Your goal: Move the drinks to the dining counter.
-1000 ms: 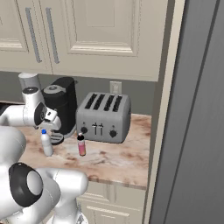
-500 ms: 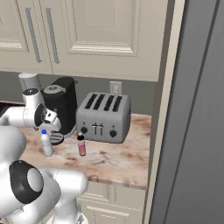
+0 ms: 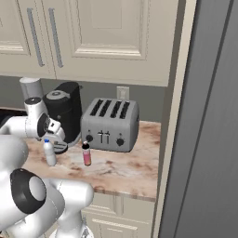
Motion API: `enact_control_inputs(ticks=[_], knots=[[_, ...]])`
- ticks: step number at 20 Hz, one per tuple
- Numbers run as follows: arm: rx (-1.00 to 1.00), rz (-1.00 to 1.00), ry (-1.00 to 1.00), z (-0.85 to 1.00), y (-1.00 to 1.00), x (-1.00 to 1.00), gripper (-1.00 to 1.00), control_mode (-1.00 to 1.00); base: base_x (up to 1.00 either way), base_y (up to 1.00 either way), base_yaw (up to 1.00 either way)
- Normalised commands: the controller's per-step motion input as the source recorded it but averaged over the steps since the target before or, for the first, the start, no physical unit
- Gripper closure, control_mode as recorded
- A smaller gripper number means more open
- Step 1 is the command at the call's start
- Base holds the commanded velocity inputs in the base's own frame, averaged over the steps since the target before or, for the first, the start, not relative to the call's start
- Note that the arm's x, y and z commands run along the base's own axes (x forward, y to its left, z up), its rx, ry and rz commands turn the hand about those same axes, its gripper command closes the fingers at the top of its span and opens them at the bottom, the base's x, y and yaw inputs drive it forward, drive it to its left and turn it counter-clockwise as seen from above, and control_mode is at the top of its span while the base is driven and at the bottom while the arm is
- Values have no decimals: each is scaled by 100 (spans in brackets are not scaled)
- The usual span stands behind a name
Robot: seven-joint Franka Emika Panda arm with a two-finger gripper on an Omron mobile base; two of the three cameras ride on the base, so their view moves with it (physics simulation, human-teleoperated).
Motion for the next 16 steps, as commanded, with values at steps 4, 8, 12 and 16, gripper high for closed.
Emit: enact_control_inputs(ticks=[4, 8, 12, 16], knots=[[0, 0, 0, -15, 1, 0, -100, -100, 0, 0, 0], [0, 0, 0, -22, 4, 0, -100, -100, 0, 0, 0], [0, 0, 0, -23, 1, 0, -100, -100, 0, 0, 0], [0, 0, 0, -36, 0, -13, 100, -100, 0, 0, 0]])
